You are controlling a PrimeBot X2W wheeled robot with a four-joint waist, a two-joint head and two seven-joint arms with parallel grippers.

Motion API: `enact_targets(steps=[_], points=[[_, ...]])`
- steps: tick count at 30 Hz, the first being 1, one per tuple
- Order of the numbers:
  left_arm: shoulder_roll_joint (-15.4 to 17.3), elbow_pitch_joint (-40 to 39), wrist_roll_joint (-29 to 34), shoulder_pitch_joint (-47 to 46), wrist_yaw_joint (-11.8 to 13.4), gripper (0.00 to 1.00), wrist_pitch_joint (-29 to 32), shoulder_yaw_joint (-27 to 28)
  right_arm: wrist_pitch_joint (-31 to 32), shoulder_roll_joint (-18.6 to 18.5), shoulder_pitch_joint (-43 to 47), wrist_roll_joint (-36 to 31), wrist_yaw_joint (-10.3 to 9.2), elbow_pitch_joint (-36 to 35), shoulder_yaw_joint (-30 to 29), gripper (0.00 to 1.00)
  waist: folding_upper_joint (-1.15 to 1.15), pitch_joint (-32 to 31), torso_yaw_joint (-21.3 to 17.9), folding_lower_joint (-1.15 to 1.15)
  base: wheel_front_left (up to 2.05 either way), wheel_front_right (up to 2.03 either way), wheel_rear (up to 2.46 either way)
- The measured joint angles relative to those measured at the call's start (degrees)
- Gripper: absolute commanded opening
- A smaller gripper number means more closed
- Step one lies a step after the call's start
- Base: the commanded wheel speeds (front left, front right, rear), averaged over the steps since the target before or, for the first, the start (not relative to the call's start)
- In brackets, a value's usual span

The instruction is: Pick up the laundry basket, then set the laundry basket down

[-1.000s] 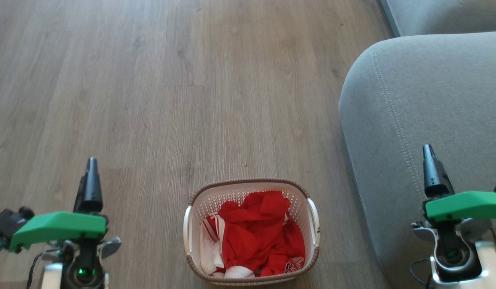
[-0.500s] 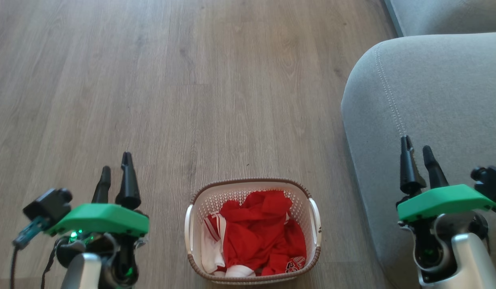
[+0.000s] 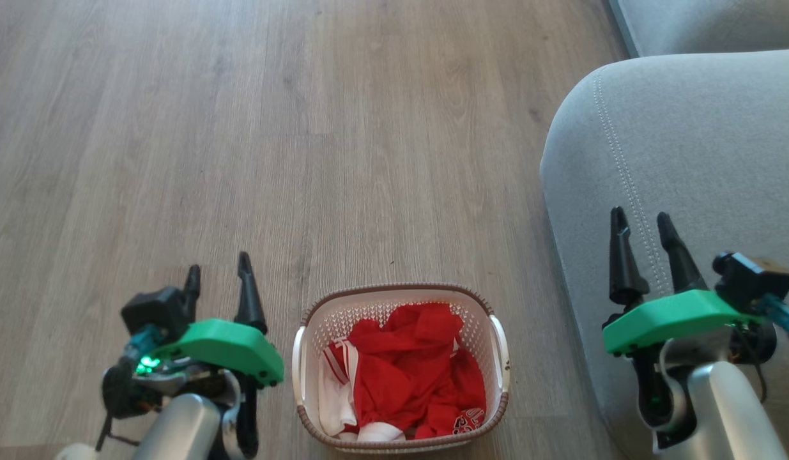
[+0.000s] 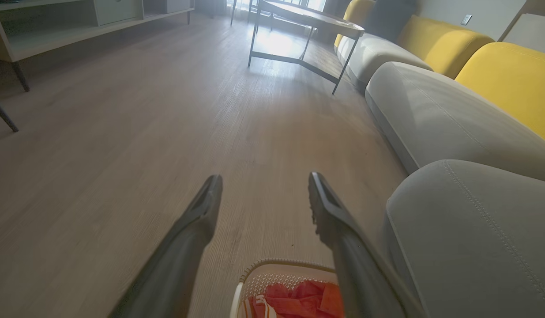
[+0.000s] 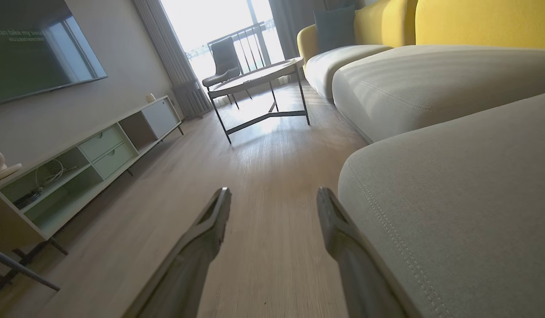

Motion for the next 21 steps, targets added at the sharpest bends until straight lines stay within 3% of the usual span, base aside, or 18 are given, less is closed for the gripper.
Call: enact_targets(steps=[11,17,21], points=[[0.2,4.5,2.7,-0.8,0.4,1.00,-2.0,-2.9,-2.0,0.0,0.0,-1.4,0.00,5.7,1.3,1.00,0.00,-0.6,-0.4,0.00,0.00,0.00,0.00],[0.1,0.4,8.2,-1.9,3.0,1.00,-3.0,-2.9,-2.9,0.0,-0.3,-1.9,0.00,5.5,2.2,1.00,0.00,-0.3,-0.4,0.00,0.00,0.00,0.00],[0.5,-2.9,12.9,-2.4,6.2,1.00,-3.5,-4.3,-3.5,0.0,-1.3,-4.0,0.00,3.5,2.8,1.00,0.00,0.0,-0.3,0.00,0.00,0.00,0.00]])
